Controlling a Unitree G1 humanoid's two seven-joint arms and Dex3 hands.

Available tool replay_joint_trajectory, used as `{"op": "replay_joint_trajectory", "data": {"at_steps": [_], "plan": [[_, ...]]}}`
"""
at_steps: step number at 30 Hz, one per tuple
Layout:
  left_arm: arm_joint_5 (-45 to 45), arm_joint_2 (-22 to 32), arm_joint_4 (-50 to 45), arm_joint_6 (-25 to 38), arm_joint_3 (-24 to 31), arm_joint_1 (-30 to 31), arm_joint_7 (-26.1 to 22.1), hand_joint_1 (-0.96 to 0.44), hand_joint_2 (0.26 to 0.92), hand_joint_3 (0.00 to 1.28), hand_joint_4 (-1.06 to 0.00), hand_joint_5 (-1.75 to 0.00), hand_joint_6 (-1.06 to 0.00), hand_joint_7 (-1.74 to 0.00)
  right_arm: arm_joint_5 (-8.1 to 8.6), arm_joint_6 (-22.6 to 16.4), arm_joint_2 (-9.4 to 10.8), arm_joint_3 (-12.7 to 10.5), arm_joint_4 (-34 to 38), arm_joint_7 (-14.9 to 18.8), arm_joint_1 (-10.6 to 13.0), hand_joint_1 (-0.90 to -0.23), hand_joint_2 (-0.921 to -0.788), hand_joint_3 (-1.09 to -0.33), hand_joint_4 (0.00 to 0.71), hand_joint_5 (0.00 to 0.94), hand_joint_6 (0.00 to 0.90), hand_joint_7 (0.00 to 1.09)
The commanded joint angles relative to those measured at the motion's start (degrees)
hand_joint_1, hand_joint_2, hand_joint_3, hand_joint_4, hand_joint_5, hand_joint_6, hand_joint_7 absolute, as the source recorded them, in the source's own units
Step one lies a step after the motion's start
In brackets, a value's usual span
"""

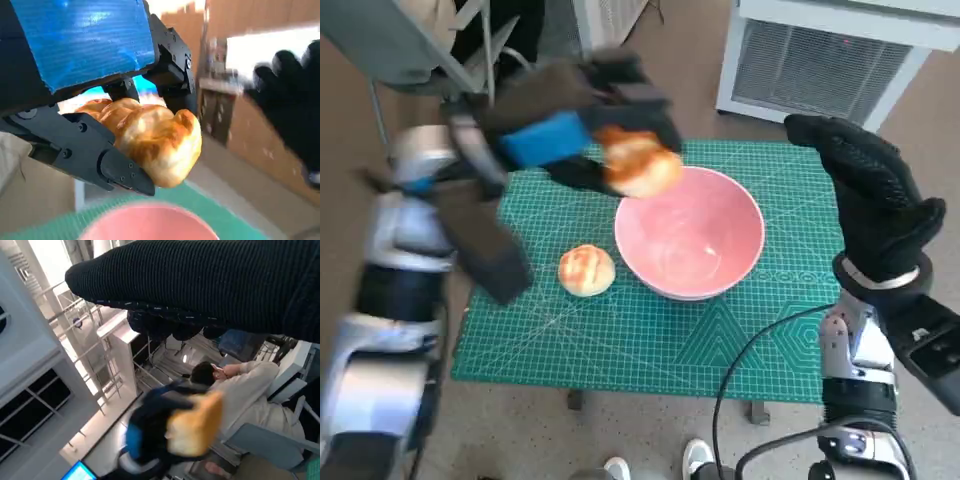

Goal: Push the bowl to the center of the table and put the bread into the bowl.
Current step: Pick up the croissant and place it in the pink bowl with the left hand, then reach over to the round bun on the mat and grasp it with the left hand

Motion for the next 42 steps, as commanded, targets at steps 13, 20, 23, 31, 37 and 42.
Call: {"op": "replay_joint_trajectory", "data": {"at_steps": [13,20,23,31,37,42], "plan": [[12.2,-8.6,21.0,-0.4,-9.2,-2.9,6.8,0.0,0.921,0.13,-0.52,-1.23,-0.65,-1.24,0.36,0.4,-0.4,-1.2,-1.5,-0.1,2.5,-0.58,-0.921,-0.797,0.256,0.004,-0.001,0.64],[11.9,-10.2,21.3,10.7,-10.2,-2.0,-1.4,-0.13,0.913,0.11,-0.37,-0.23,-0.37,-0.64,0.35,1.3,-0.7,-1.4,-2.6,-0.3,3.3,-0.595,-0.921,-0.785,0.255,0.003,-0.001,0.64],[9.6,-9.9,19.7,13.4,-9.0,-1.1,-5.5,-0.12,0.908,0.04,-0.2,-0.08,-0.31,-0.26,0.06,1.5,-0.8,-1.4,-3.1,-0.6,3.5,-0.602,-0.921,-0.782,0.254,0.002,-0.001,0.64],[5.9,-6.3,11.5,8.2,-5.2,4.5,-3.2,-0.27,0.91,0.01,-0.05,0.0,-0.24,-0.05,-0.59,1.6,-0.7,-1.3,-3.7,-1.2,4.2,-0.613,-0.921,-0.779,0.254,0.002,-0.001,0.64],[-0.6,-4.3,5.4,2.6,0.7,10.0,-0.3,-0.38,0.92,0.02,-0.05,-0.01,-0.23,-0.03,-0.5,1.3,-0.7,-1.3,-4.0,-1.2,4.7,-0.616,-0.921,-0.777,0.25,0.0,-0.001,0.63],[-6.5,-3.2,-0.8,-1.8,6.0,14.8,2.3,-0.39,0.921,0.02,-0.11,-0.02,-0.27,-0.04,0.21,1.8,-0.8,-1.3,-4.7,-1.0,5.1,-0.621,-0.921,-0.776,0.248,0.0,-0.001,0.62]]}}
